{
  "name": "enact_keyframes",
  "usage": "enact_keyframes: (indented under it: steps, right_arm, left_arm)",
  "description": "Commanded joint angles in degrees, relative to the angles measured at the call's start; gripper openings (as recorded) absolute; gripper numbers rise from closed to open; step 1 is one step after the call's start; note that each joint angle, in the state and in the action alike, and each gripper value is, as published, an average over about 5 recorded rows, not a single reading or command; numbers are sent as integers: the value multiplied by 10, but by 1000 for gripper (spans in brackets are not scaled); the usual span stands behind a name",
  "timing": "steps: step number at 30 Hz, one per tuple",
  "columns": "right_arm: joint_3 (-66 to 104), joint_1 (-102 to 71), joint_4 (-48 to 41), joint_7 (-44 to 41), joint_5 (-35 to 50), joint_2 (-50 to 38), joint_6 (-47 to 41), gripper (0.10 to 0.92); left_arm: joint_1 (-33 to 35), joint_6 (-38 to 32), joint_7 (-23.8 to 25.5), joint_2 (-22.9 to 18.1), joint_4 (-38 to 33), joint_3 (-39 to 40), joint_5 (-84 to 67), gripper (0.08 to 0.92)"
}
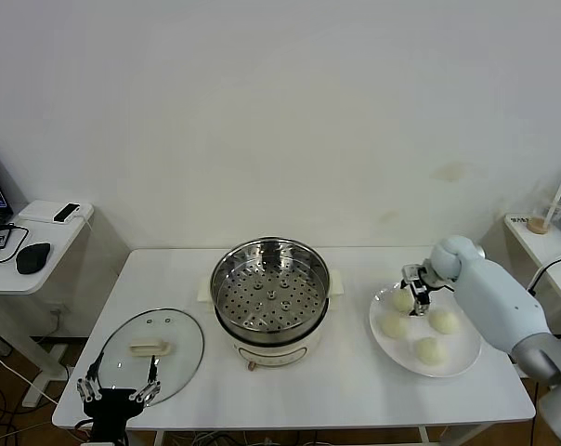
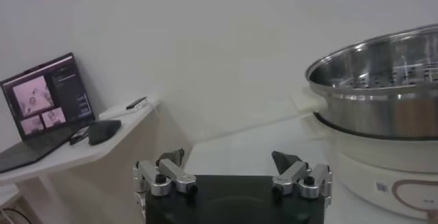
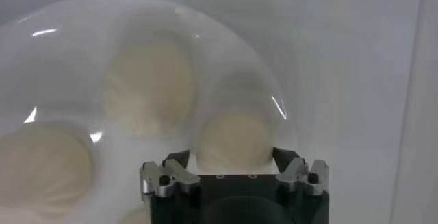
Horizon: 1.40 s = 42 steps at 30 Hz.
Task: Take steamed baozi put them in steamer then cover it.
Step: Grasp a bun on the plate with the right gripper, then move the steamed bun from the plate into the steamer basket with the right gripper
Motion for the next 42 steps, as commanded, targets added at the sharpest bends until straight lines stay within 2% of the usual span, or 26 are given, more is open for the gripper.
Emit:
enact_keyframes:
  steps: [1,7,14,23,27,33,42]
  right_arm:
    - [-6,6,-17,-1,-8,10,1,683]
    - [-7,7,-18,-7,-7,8,7,591]
    - [-18,16,33,-20,22,-29,8,583]
    - [-97,100,194,-31,167,-124,-21,587]
    - [-146,172,229,-27,225,-141,-34,593]
    - [-218,269,238,-17,276,-114,-42,594]
    - [-324,378,217,30,352,3,-16,594]
  left_arm:
    - [-2,0,-1,1,2,-2,-1,823]
    - [-4,0,0,2,1,-2,-1,823]
    - [-6,2,1,5,3,-1,-4,823]
    - [-18,2,0,12,12,4,-9,823]
    - [-24,2,0,13,15,8,-15,823]
    - [-31,3,0,14,16,13,-18,823]
    - [-46,6,2,14,23,9,-20,823]
